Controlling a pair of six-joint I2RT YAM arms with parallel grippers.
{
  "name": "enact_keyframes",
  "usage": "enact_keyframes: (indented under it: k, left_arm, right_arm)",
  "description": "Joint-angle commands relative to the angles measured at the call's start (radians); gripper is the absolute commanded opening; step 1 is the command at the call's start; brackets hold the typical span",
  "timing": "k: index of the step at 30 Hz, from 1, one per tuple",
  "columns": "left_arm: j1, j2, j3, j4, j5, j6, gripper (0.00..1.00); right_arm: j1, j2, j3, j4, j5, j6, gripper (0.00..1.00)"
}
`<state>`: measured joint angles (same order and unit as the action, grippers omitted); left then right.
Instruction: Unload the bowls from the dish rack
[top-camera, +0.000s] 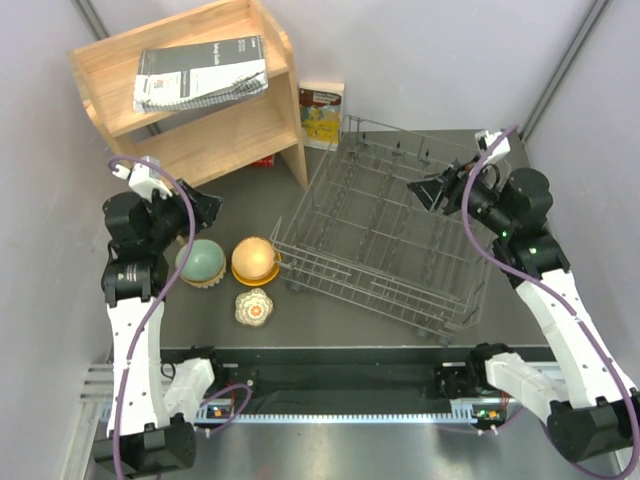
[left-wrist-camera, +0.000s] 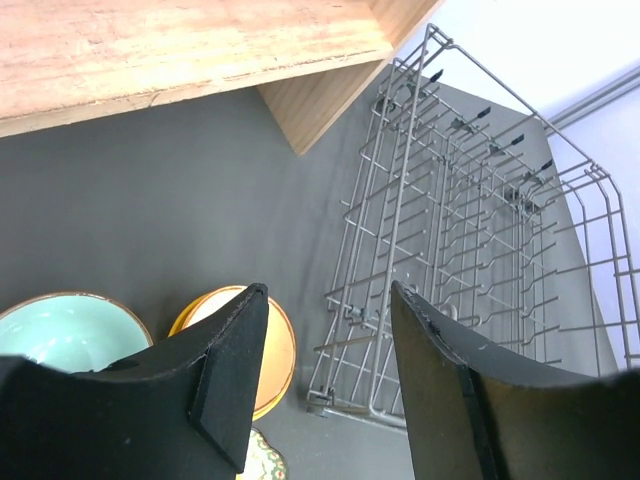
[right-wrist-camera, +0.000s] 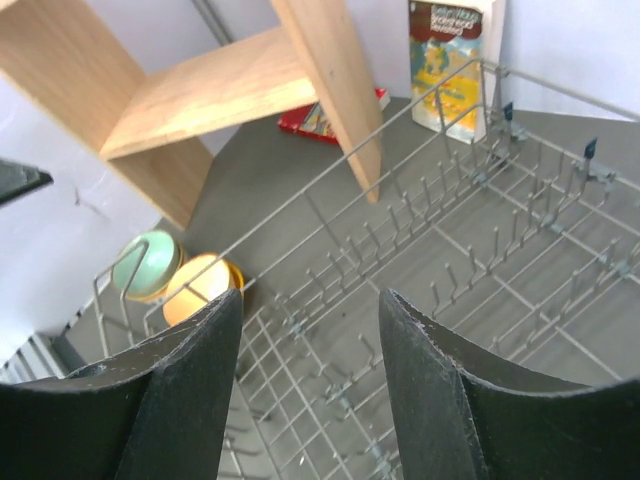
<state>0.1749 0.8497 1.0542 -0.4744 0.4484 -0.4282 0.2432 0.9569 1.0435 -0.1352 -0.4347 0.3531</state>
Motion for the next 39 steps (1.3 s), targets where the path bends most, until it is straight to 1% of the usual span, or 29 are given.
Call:
enact_keyframes:
  k: [1, 3, 6, 8, 11, 13, 14, 17, 25, 39]
  left_arm:
    - [-0.003, -0.049, -0.002, 0.002, 0.033, 0.032, 0.57]
    - [-0.002, -0.058, -0.01, 0.005, 0.041, 0.022, 0.57]
    - [-0.002, -0.063, -0.008, 0.006, 0.026, 0.009, 0.58]
    - [-0.003, -0.045, -0.002, -0.012, 0.01, 0.005, 0.57]
    - [-0.002, 0.0, 0.009, -0.062, 0.009, 0.02, 0.56]
    - [-0.002, 0.028, 0.016, -0.111, 0.003, 0.035, 0.57]
    - [-0.003, 0.029, 0.017, -0.121, -0.038, 0.034, 0.58]
    - [-0.003, 0.025, 0.004, -0.127, -0.063, 0.045, 0.58]
    - [-0.002, 0.003, 0.013, -0.133, -0.12, 0.051, 0.62]
    - [-0.002, 0.014, 0.0, -0.101, -0.091, 0.029, 0.62]
  right_arm:
    - [0.013, -0.089, -0.045, 0.023, -0.045, -0.028, 0.57]
    - [0.013, -0.101, -0.048, 0.022, -0.042, -0.035, 0.57]
    - [0.013, -0.086, -0.011, -0.027, -0.001, -0.049, 0.58]
    - [0.015, -0.064, 0.018, -0.088, 0.082, -0.046, 0.58]
    - [0.013, -0.027, 0.05, -0.151, 0.134, -0.049, 0.59]
    - [0.013, -0.02, 0.04, -0.15, 0.143, -0.045, 0.59]
    - [0.011, -0.015, 0.036, -0.139, 0.142, -0.04, 0.59]
    - [0.011, -0.007, 0.032, -0.124, 0.133, -0.017, 0.59]
    - [0.011, -0.009, 0.041, -0.115, 0.163, -0.035, 0.59]
    - [0.011, -0.01, 0.032, -0.121, 0.192, -0.051, 0.59]
